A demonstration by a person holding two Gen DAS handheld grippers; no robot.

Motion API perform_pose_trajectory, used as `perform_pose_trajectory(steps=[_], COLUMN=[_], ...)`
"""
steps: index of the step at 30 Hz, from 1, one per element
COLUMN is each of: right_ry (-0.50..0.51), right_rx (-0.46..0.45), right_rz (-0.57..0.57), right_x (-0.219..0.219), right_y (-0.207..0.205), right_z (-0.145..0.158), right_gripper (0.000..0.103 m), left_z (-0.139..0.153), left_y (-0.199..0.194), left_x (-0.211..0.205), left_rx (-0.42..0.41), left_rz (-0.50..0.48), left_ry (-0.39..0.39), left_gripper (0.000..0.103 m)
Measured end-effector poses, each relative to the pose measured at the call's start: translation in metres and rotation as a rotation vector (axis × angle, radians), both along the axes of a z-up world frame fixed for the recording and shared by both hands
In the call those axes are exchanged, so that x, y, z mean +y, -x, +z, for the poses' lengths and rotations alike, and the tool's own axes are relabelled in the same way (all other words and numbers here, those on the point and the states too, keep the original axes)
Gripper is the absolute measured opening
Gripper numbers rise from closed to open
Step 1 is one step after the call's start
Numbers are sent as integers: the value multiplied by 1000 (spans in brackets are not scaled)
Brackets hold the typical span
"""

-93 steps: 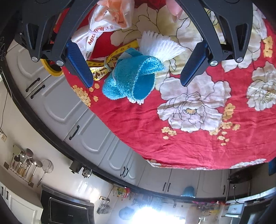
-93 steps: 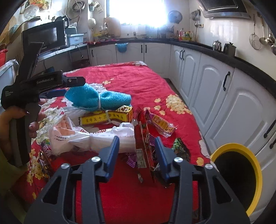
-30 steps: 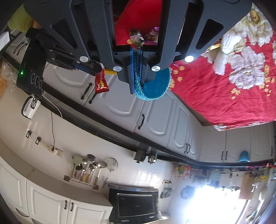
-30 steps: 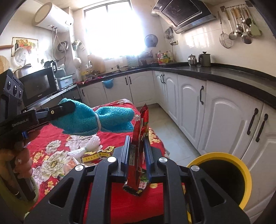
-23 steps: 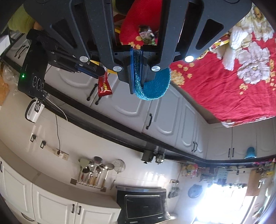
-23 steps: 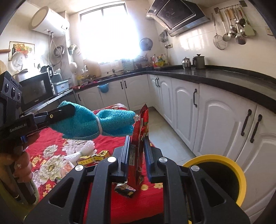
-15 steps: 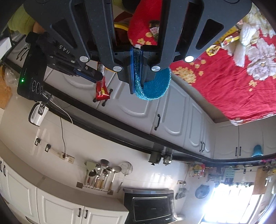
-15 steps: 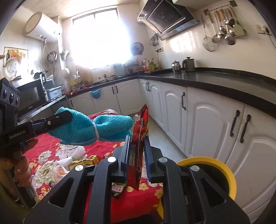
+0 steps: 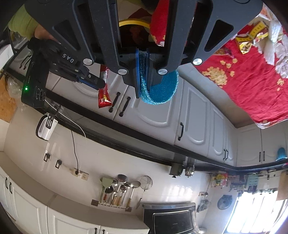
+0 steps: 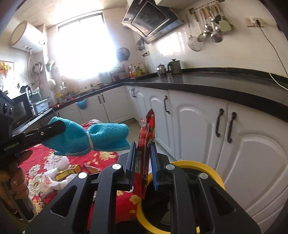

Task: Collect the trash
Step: 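Carry the blue towel and red wrapper over the yellow bin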

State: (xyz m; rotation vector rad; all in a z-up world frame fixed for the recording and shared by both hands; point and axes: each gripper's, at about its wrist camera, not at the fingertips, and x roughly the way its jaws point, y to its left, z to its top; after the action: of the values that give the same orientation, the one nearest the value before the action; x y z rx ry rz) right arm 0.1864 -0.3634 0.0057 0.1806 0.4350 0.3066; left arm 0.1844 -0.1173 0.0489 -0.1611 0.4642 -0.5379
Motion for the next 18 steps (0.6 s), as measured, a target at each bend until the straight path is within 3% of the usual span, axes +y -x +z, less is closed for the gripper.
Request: perform_pose_trajectory(steps=[18], right_ry=[-14], right_rx=[56], right_rz=[-102], right_x=[-44], right_y=[-11], right_z=[-28], right_gripper=[15], left_z=[-32], left_y=[-19], left_x=[-49], left_rx=[74], left_rz=[-69], left_ry=[-32], left_gripper=[1])
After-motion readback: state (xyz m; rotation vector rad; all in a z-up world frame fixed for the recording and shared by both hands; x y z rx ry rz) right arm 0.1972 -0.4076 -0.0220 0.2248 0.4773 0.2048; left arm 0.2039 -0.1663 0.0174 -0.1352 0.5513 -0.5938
